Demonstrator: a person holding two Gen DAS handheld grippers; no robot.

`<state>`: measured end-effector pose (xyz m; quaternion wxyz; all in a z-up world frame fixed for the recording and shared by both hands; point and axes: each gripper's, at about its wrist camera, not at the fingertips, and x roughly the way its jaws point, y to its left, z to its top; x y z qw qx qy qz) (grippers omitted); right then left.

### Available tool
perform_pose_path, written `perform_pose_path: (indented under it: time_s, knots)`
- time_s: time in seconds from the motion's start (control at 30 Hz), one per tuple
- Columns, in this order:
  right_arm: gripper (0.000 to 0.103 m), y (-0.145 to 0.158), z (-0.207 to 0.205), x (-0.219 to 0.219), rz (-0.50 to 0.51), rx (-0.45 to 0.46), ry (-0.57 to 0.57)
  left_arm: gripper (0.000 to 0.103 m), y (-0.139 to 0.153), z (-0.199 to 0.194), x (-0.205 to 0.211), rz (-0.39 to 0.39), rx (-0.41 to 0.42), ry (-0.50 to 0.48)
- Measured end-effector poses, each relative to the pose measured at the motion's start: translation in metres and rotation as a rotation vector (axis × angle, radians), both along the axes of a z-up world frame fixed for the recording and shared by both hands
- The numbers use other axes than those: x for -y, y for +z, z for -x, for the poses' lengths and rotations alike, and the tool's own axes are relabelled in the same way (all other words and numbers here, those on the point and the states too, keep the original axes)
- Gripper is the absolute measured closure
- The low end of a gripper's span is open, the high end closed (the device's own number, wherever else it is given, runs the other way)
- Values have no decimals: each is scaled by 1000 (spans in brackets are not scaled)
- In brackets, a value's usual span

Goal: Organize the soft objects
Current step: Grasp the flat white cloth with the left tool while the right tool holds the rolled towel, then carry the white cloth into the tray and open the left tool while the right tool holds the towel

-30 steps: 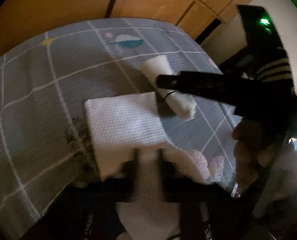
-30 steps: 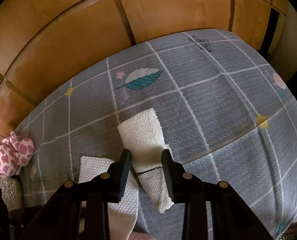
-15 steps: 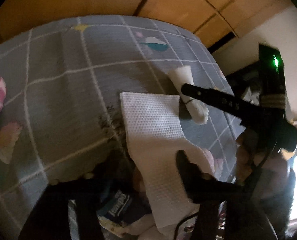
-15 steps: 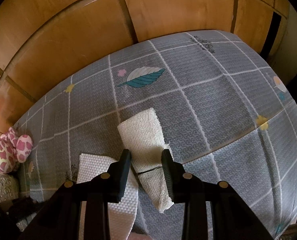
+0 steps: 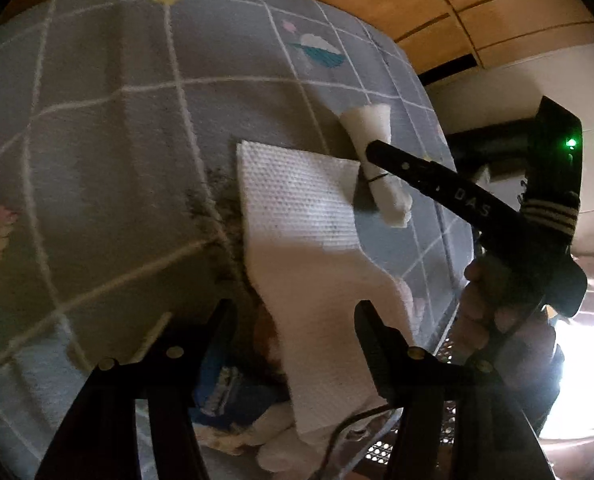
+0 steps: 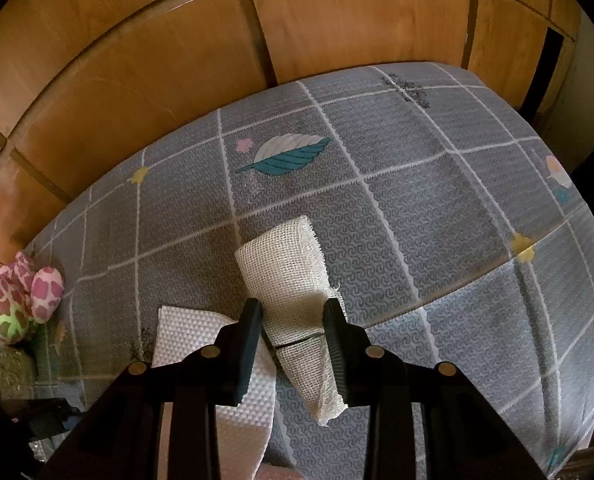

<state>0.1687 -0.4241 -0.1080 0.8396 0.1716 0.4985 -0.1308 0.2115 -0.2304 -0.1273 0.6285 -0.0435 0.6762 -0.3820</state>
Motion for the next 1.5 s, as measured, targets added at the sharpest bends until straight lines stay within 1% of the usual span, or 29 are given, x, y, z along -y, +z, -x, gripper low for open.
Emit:
perform_pose_path:
  time_s: [0.1,0.13,0.17,0.2,0.27,0.33,0.37,0.4,0.43,0.47,0.5,0.53,0.63,0.7,0.73,0.83,0.93,1.03,1.07,1.2,1.23,1.33,1.5]
  knots:
    - [71,0,1,1,-3,2,-4,41,-8,2,11,33,-68,-12]
    - [71,0,1,1,-3,1,-6,41,-11,4,15,34,-70,-10]
    - [71,-1,0,1,-2,0,-4,41,-10,4,17,42,-47,-1]
    - [71,-1,0,1,-1,-1,-4,40,-8,4,19,68,-36,7]
    - [71,-1,0,1,3,-3,-1,40,-6,3,21,113,-51,33]
    - [71,-1,-1,0,5,-6,2,41,-5,2,26,129,-56,25]
    - [71,-2,0,0,6,-7,3,42,-5,2,29,121,-47,18]
    - [71,-2,0,1,7,-8,5,49,-5,3,32,115,-34,15]
    - [71,-2,0,0,9,-9,7,70,-5,3,34,116,-24,13]
    - [71,-2,0,0,12,-11,9,83,-4,2,36,117,-9,12]
    - [71,-3,0,-1,17,-12,12,89,-4,3,37,113,3,13]
    - [71,-3,0,-2,21,-13,15,91,-3,2,36,107,19,20]
    - [71,-4,0,-3,31,-18,23,96,3,1,21,130,75,58]
    - [71,-4,0,-4,39,-19,29,97,11,0,10,159,101,88]
    - [71,-3,-1,-5,42,-21,32,97,18,0,3,163,137,100]
    - [71,-4,-4,-9,54,-36,46,97,32,1,-9,147,199,114]
    - [71,-4,-7,-14,82,-44,60,98,47,0,-19,104,276,113]
    - [70,-4,-11,-20,116,-56,80,98,57,0,-17,21,354,98]
    - [70,-4,-11,-21,130,-59,86,98,60,-1,-19,5,373,97]
    - [70,-6,-10,-26,165,-60,100,99,81,-10,-22,-24,449,119]
    - [70,-6,-10,-26,169,-60,101,99,90,-13,-26,-33,475,129]
    - [70,-6,-9,-29,187,-59,110,99,113,-25,-43,-47,531,162]
    - [70,-6,-9,-33,215,-62,123,99,155,-45,-85,-51,617,256]
